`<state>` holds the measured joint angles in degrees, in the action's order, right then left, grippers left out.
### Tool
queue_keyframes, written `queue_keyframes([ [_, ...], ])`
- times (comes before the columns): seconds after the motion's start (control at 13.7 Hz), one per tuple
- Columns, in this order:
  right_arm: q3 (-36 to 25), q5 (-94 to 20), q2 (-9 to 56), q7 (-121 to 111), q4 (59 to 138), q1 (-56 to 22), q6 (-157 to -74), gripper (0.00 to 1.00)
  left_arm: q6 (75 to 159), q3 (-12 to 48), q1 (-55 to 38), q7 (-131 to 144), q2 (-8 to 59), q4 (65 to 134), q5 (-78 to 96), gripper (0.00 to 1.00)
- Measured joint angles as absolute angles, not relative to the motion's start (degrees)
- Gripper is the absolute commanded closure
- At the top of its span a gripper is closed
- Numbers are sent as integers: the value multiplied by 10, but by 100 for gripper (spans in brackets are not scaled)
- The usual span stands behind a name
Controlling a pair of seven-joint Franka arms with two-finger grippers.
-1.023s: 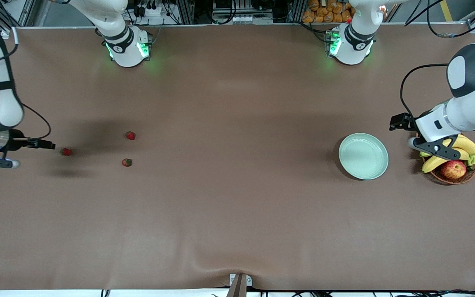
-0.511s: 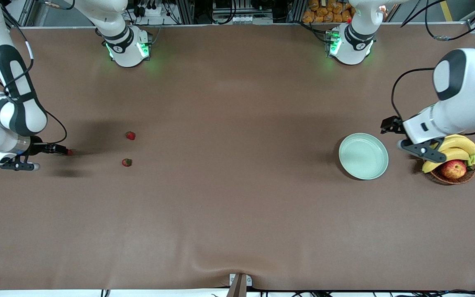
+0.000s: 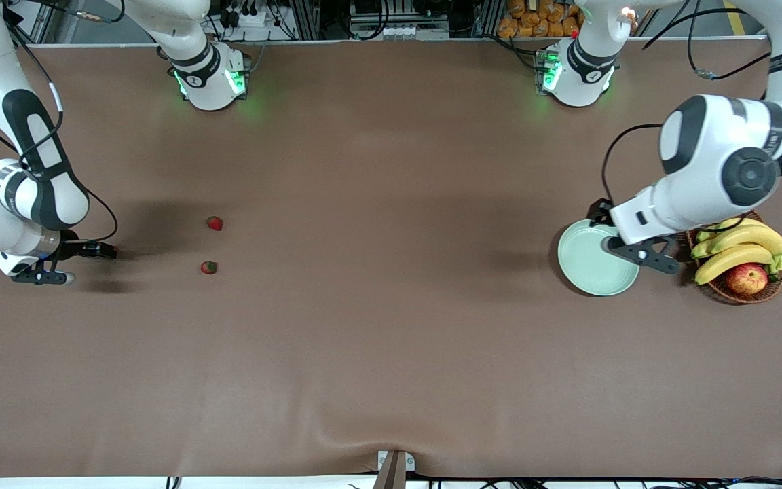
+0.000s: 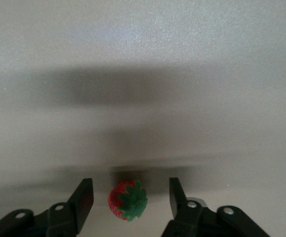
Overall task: Collect all strawberries into plate
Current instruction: 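Lower the right gripper onto a strawberry and close on it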
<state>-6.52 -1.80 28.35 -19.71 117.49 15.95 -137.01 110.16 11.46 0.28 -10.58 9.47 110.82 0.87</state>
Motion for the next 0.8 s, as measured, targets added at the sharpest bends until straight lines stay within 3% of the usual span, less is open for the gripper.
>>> queue_keyframes([
  [0.22,-64,-18,291,-198,1178,159,-1370,95,1102,117,-31,-41,100,1100,10,20],
  [0.29,-64,-18,291,-198,1178,159,-1370,100,1102,117,-37,-25,103,1096,14,20],
  [0.51,-62,-18,289,-200,1175,156,-1349,100,1102,118,-44,-6,115,1084,58,20],
  [0.8,-58,-30,276,-196,1115,133,-1237,100,1103,118,-65,50,132,1059,67,20],
])
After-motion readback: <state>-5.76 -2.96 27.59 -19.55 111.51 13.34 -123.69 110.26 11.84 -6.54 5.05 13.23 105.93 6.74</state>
